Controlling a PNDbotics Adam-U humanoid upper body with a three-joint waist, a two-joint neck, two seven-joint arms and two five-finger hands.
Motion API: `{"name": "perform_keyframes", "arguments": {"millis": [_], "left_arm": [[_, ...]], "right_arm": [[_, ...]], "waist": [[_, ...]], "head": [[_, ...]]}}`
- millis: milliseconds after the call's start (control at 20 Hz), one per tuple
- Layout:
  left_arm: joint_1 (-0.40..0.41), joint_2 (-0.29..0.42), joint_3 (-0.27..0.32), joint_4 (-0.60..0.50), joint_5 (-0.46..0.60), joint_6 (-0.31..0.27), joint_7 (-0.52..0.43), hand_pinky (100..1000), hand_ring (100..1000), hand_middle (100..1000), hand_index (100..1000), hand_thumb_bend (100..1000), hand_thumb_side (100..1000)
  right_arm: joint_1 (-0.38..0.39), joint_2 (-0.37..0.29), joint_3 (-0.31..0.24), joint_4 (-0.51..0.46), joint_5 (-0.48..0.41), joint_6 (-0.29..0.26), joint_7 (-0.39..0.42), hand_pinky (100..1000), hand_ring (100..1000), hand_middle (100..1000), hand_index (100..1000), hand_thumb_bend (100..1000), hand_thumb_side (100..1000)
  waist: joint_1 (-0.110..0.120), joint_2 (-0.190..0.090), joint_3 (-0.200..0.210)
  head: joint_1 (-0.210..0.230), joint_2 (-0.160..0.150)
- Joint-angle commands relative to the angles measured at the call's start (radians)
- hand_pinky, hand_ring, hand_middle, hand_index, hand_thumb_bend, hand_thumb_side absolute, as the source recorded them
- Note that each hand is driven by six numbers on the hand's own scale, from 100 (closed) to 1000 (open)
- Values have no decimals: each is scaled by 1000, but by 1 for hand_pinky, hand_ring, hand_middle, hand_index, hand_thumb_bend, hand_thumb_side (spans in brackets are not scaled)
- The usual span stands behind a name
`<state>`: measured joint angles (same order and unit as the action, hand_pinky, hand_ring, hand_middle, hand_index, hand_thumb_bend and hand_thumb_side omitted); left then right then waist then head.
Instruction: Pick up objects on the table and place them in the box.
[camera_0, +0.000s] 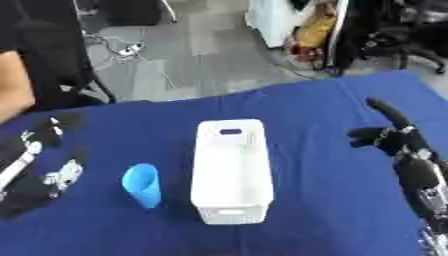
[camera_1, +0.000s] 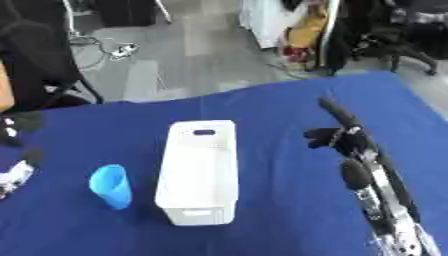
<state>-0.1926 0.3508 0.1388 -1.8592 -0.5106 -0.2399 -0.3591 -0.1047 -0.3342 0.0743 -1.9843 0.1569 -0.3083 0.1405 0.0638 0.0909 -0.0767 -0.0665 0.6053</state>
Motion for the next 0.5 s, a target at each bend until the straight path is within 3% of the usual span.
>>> {"name": "perform_keyframes", "arguments": {"millis": [50,250,500], "left_arm": [[21,-49,33,-48,204,-35,65,697,829,959,913,986,867],[45,-72,70,-88,365,-50,171,684,821,951,908,1000,838],[55,-72,68,-88,413,-59,190,691,832,963,914,1000,844]], "right_arm": [[-5,-11,-6,-16,4,0,-1,671,735,981,1000,515,1000],[1,-10,-7,-16,8,1,-1,671,735,981,1000,514,1000],[-1,-11,-7,-16,6,0,-2,672,735,980,1000,515,1000]], "waist": [[-4,-9,11],[-4,-12,19],[-6,-15,18]], "head": [[20,11],[19,17],[3,11]]}}
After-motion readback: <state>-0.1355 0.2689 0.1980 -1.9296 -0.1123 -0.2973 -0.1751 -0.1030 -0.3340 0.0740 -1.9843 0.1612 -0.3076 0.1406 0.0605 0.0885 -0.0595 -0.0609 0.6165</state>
